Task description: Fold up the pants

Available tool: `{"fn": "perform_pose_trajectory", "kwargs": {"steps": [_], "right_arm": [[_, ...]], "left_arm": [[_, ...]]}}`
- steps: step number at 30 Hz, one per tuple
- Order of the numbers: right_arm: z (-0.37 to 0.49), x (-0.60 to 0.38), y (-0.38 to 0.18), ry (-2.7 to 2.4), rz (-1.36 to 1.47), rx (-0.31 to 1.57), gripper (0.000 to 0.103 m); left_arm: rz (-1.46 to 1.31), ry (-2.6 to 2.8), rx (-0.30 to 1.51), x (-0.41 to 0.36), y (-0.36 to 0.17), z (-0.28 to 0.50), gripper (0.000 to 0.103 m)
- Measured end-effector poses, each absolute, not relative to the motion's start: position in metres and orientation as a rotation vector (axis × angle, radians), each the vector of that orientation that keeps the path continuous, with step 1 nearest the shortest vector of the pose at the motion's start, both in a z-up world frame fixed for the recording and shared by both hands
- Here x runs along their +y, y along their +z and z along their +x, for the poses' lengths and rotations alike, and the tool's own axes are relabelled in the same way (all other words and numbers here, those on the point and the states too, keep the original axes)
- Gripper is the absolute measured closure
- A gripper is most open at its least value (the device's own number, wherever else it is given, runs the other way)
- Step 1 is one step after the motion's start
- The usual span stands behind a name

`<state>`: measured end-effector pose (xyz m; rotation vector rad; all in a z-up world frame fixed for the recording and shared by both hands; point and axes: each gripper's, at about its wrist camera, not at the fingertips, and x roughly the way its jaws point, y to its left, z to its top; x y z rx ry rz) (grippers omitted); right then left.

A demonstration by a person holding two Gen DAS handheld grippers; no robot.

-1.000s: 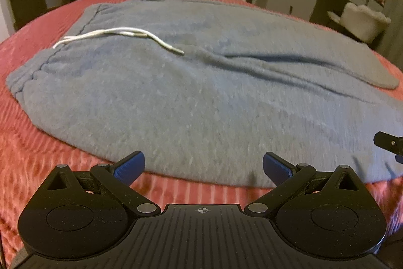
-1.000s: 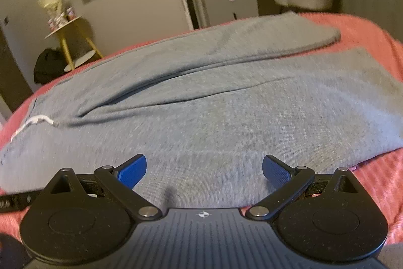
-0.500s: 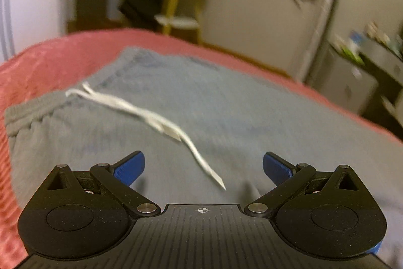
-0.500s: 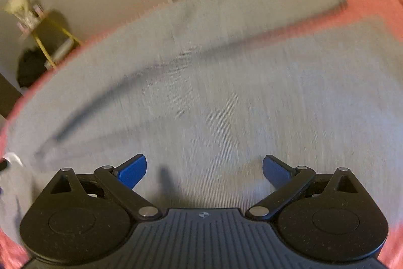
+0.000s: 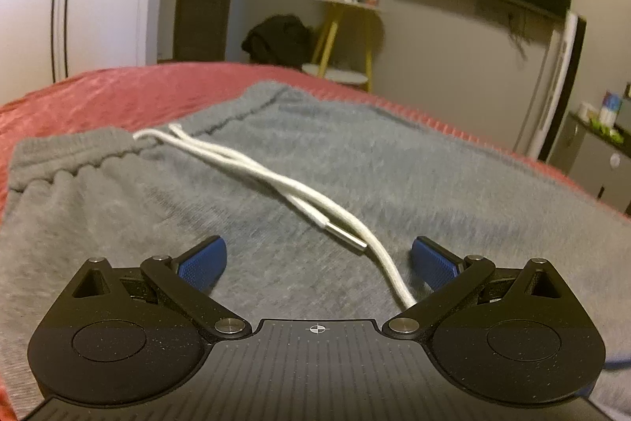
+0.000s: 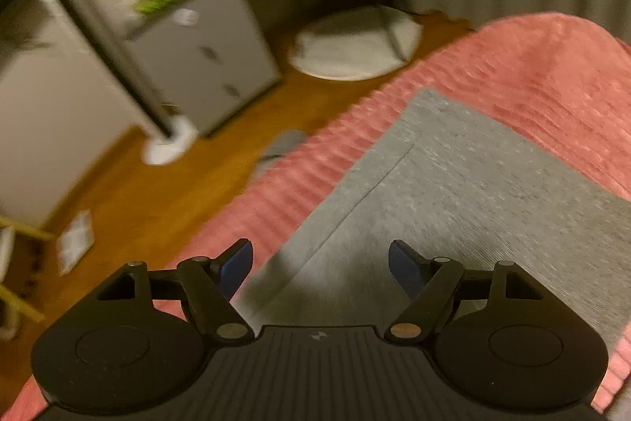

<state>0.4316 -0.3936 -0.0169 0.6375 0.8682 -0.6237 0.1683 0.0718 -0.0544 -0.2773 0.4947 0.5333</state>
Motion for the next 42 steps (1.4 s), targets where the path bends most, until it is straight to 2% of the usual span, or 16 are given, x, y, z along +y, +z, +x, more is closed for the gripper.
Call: {"fn": "perform_pose_trajectory", "kwargs": {"steps": [3,4,5,7,11,15,17,21,24,27,32,33,34,36,41,42], "right_arm": [[0.443,-0.387,-0.035,-0.652,0.577,0.877,0.030],[0.441,-0.383,-0.035,-0.667,0.533,0.867,0.048],[0.437,-0.381,-0.036,-0.695,0.496,0.855,0.059],[0.417,-0.387,-0.027,-0.667,0.531,0.812,0.096],[0.338,-0.393,0.006,-0.534,0.617,0.645,0.098],[0.195,-0.380,0.017,-0.471,0.695,0.448,0.098],[0.139,-0.371,0.004,-0.493,0.747,0.428,0.098],[0.087,-0.375,-0.038,-0.567,0.902,0.512,0.096],[0.087,-0.390,-0.044,-0.527,0.992,0.503,0.085],[0.086,-0.394,-0.055,-0.494,1.004,0.489,0.055],[0.088,-0.409,-0.071,-0.442,1.140,0.444,0.056],[0.088,-0.412,-0.074,-0.432,1.164,0.431,0.059],[0.091,-0.416,-0.077,-0.428,1.174,0.425,0.070],[0.096,-0.420,-0.080,-0.439,1.177,0.421,0.088],[0.102,-0.425,-0.087,-0.422,1.202,0.409,0.089],[0.104,-0.424,-0.088,-0.422,1.192,0.411,0.089]], "left_arm": [[-0.273,0.531,0.515,0.071,-0.060,0.171,0.000],[-0.281,0.526,0.514,0.072,-0.059,0.170,0.000],[-0.292,0.520,0.514,0.072,-0.059,0.169,0.000],[-0.315,0.509,0.520,0.076,-0.060,0.168,0.000],[-0.306,0.482,0.535,0.079,-0.057,0.165,0.000],[-0.392,0.428,0.505,0.083,-0.045,0.156,0.000],[-0.421,0.381,0.488,0.082,-0.038,0.151,0.000],[-0.428,0.260,0.518,0.076,-0.019,0.149,0.013],[-0.475,0.155,0.556,0.073,-0.006,0.160,0.013],[-0.567,0.071,0.599,0.080,0.003,0.192,0.014],[-0.772,0.027,0.712,0.104,-0.005,0.275,0.024],[-0.793,0.038,0.737,0.106,-0.010,0.287,0.036],[-0.800,0.067,0.761,0.108,-0.014,0.301,0.042],[-0.794,0.120,0.798,0.111,-0.019,0.326,0.043],[-0.861,0.109,0.847,0.118,-0.032,0.366,0.060],[-0.877,0.119,0.869,0.119,-0.037,0.370,0.074]]}}
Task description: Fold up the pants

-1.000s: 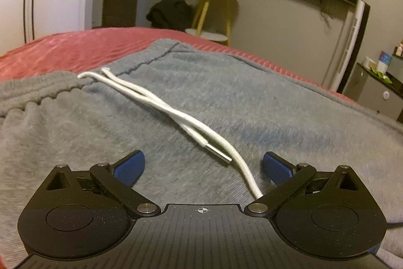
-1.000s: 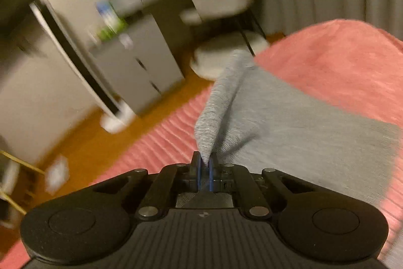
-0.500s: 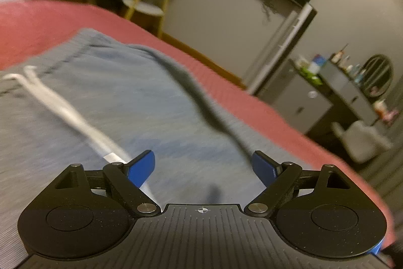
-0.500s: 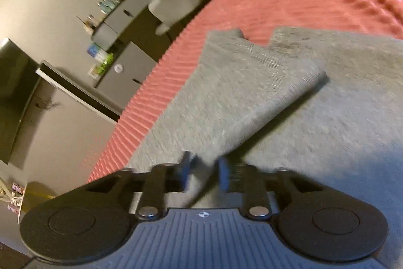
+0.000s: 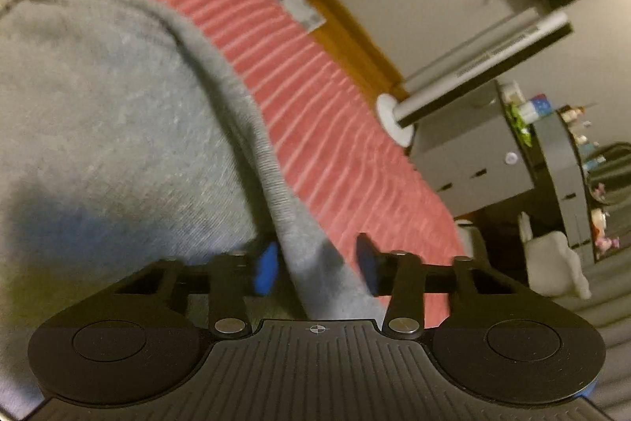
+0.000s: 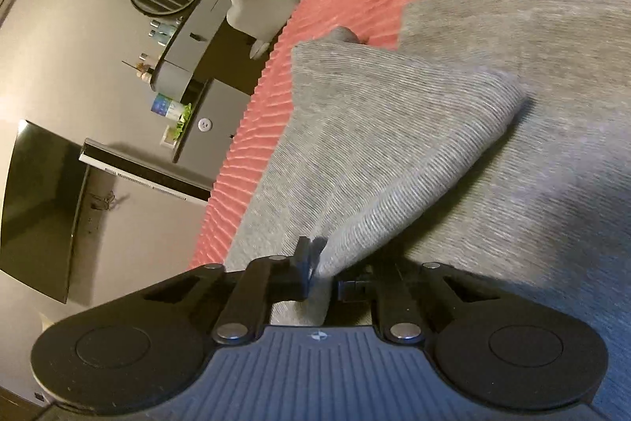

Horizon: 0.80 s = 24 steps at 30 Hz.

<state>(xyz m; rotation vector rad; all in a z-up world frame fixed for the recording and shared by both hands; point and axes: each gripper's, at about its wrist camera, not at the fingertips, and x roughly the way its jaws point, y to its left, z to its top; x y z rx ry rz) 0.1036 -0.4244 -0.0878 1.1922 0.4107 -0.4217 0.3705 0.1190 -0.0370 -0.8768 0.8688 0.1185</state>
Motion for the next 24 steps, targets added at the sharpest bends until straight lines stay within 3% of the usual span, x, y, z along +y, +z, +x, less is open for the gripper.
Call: {"fn": "perform_pose_trajectory", "kwargs": {"steps": [1,8,14,19,24], "right_arm": [[0.106,-0.425,-0.089,-0.424,1.188,0.402,0.089],[0.096,-0.428,-0.072,-0.393,1.172,0.350,0.098],[0.038,-0.448,-0.016,-0.342,1.206,0.223,0.098],[-0.024,-0.439,0.003,-0.387,1.044,0.316,0.098],[-0.049,-0.438,-0.036,-0.490,1.044,0.523,0.098]], "left_arm": [[-0.882,0.133,0.894,0.118,-0.040,0.371,0.095],[-0.694,0.064,0.747,0.107,0.022,0.310,0.096],[-0.634,-0.061,0.663,0.119,0.081,0.175,0.096],[-0.726,-0.028,0.754,0.128,0.028,0.082,0.096],[-0.743,0.111,0.864,0.143,-0.034,0.055,0.093]]}}
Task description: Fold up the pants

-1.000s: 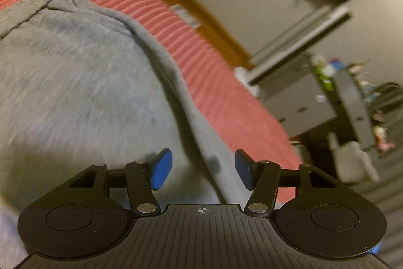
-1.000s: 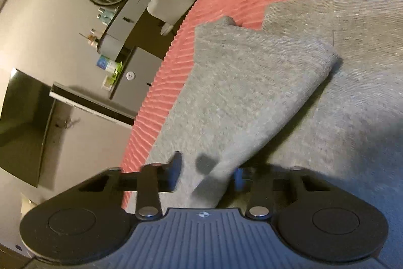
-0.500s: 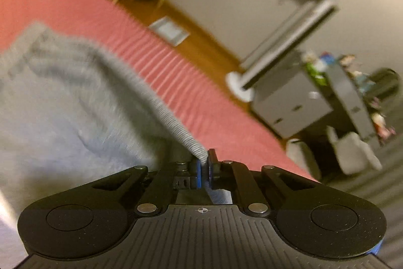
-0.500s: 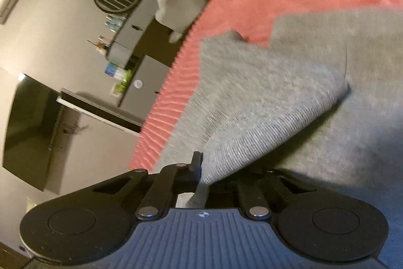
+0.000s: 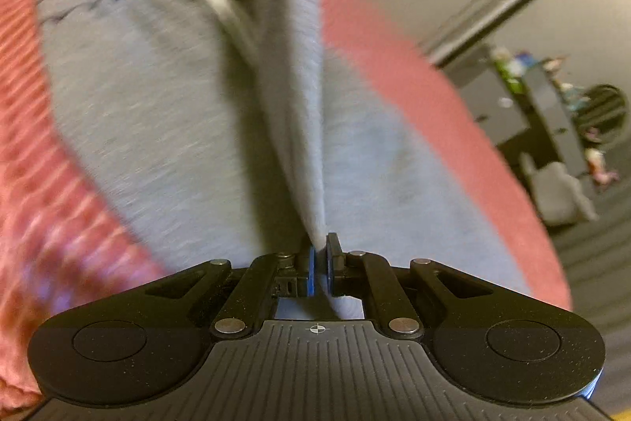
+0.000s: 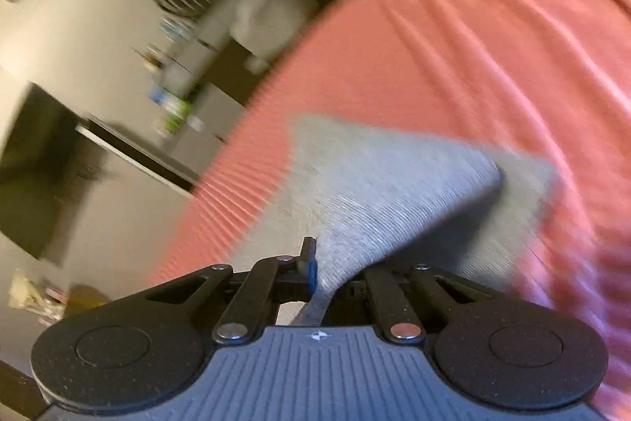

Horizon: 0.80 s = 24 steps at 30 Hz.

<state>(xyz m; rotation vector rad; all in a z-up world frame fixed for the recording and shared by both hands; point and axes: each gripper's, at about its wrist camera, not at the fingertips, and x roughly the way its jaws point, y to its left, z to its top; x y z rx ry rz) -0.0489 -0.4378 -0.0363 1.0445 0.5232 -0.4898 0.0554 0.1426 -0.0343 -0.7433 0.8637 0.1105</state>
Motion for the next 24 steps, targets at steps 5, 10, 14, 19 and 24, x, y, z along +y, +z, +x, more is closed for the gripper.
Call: {"fn": "perform_pose_trajectory", "kwargs": {"steps": [5,10,14,19,24], "right_arm": [[-0.043,-0.435,-0.046,-0.514,1.017,0.589,0.094],[-0.037,-0.440,-0.054,-0.503,1.075,0.594,0.082],[-0.032,-0.437,-0.057,-0.514,1.078,0.597,0.086],[-0.019,-0.441,-0.027,-0.494,1.024,0.602,0.098],[-0.056,-0.446,0.006,-0.328,0.961,0.317,0.098]], "left_arm": [[-0.671,0.268,0.717,0.175,-0.022,0.065,0.037],[-0.653,0.339,0.713,0.214,-0.013,0.114,0.032],[-0.693,0.351,0.823,0.234,-0.025,0.147,0.086],[-0.821,0.182,0.588,0.269,0.017,0.122,0.095],[-0.855,0.121,0.531,0.300,0.003,0.061,0.094]]}}
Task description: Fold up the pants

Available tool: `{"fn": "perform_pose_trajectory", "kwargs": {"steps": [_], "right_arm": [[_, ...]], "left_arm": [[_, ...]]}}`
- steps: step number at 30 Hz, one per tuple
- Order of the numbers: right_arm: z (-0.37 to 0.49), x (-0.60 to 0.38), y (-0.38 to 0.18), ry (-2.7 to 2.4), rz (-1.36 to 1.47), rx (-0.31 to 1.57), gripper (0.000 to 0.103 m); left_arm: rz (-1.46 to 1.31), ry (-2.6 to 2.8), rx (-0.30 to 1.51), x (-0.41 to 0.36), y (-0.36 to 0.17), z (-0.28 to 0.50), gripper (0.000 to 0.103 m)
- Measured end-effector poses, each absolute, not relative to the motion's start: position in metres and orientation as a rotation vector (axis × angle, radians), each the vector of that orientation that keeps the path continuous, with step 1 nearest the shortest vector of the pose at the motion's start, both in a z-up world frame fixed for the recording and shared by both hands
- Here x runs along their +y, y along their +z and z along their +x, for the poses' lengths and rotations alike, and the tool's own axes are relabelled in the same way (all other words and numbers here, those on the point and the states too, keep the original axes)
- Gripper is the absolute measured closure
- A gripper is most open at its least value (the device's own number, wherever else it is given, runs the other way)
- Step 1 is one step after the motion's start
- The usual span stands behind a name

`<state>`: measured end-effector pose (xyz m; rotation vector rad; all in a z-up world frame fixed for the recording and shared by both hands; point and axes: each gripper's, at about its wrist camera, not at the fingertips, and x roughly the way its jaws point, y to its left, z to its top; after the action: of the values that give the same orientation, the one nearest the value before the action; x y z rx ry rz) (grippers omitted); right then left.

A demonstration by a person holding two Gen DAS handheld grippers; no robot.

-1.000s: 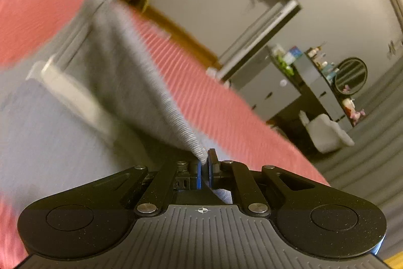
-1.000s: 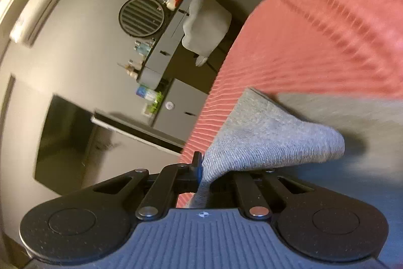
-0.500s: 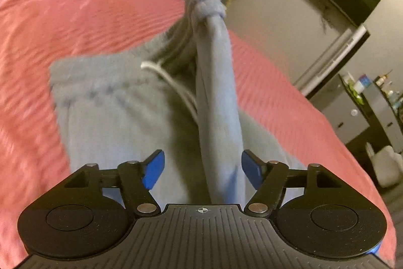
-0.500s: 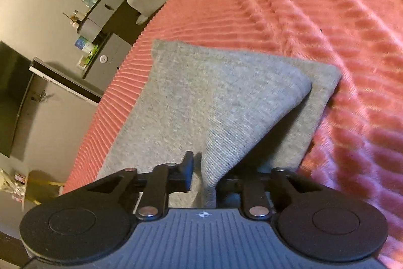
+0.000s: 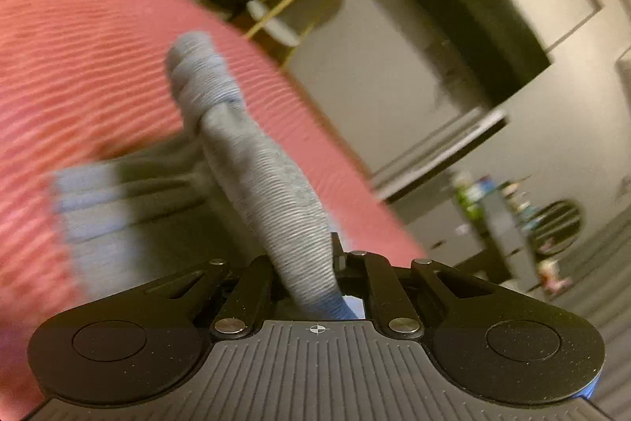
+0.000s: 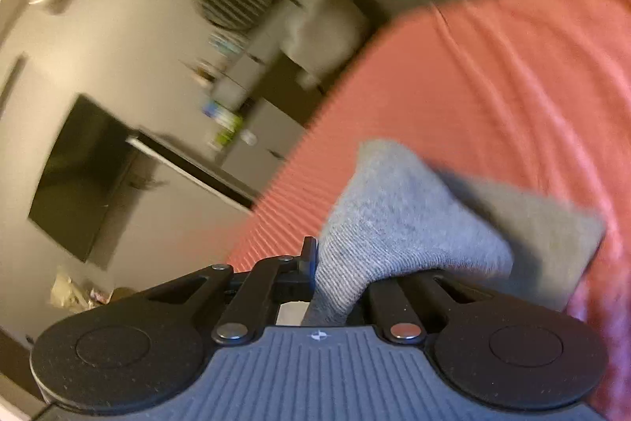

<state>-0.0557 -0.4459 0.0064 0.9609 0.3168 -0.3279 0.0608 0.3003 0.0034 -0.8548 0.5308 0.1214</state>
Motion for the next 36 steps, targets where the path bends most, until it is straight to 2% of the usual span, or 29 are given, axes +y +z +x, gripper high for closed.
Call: {"fn": "perform_pose_trajectory", "kwargs": {"steps": [2,4,6,8,10,11,12,14,15,17,19,21,22,23,25,28,31,34,36], "right_arm": [[-0.059,-0.446,-0.003,-0.375,0.885,0.391,0.098],[-0.052,-0.448,-0.027,-0.468,0.840,0.554,0.097],[-0.045,-0.447,-0.050,-0.541,0.810,0.680,0.097],[-0.046,-0.447,-0.055,-0.561,0.831,0.670,0.097],[-0.047,-0.450,-0.054,-0.573,0.897,0.651,0.090],[-0.047,-0.453,-0.054,-0.570,0.926,0.641,0.087],[-0.048,-0.456,-0.055,-0.573,0.953,0.632,0.085],[-0.046,-0.458,-0.051,-0.588,0.967,0.622,0.091],[-0.045,-0.457,-0.044,-0.590,0.944,0.600,0.097],[-0.048,-0.446,-0.025,-0.555,0.835,0.533,0.097],[-0.053,-0.432,-0.007,-0.499,0.690,0.451,0.097],[-0.054,-0.427,-0.003,-0.517,0.581,0.448,0.095],[-0.053,-0.430,-0.007,-0.553,0.562,0.476,0.086],[-0.051,-0.435,-0.014,-0.607,0.559,0.528,0.083],[-0.056,-0.451,-0.026,-0.711,0.613,0.616,0.082],[-0.082,-0.461,-0.025,-0.793,0.674,0.548,0.082],[-0.088,-0.447,-0.007,-0.807,0.621,0.457,0.079],[-0.054,-0.413,0.009,-0.633,0.540,0.457,0.079],[-0.022,-0.381,0.012,-0.489,0.475,0.485,0.079]], "left_arm": [[-0.786,0.213,0.678,0.303,-0.028,0.056,0.092],[-0.722,0.299,0.790,0.299,-0.057,0.055,0.088],[-0.701,0.313,0.742,0.296,-0.062,0.051,0.087],[-0.712,0.327,0.743,0.298,-0.057,0.055,0.082],[-0.762,0.314,0.747,0.303,-0.055,0.061,0.067],[-0.786,0.315,0.747,0.302,-0.053,0.065,0.066],[-0.800,0.323,0.750,0.300,-0.050,0.069,0.071],[-0.783,0.330,0.748,0.307,-0.042,0.077,0.086],[-0.759,0.330,0.733,0.309,-0.037,0.077,0.088],[-0.737,0.336,0.722,0.295,-0.025,0.066,0.087],[-0.733,0.384,0.751,0.292,-0.031,0.059,0.081],[-0.737,0.425,0.756,0.290,-0.032,0.053,0.076],[-0.747,0.445,0.743,0.290,-0.030,0.048,0.070],[-0.752,0.479,0.726,0.289,-0.026,0.042,0.065],[-0.734,0.592,0.675,0.288,-0.014,0.029,0.043],[-0.617,0.690,0.585,0.276,0.012,0.019,0.042],[-0.481,0.589,0.523,0.240,0.035,0.030,0.040],[-0.320,0.404,0.528,0.178,0.040,0.062,0.032],[-0.231,0.292,0.544,0.132,0.029,0.083,0.030]]}}
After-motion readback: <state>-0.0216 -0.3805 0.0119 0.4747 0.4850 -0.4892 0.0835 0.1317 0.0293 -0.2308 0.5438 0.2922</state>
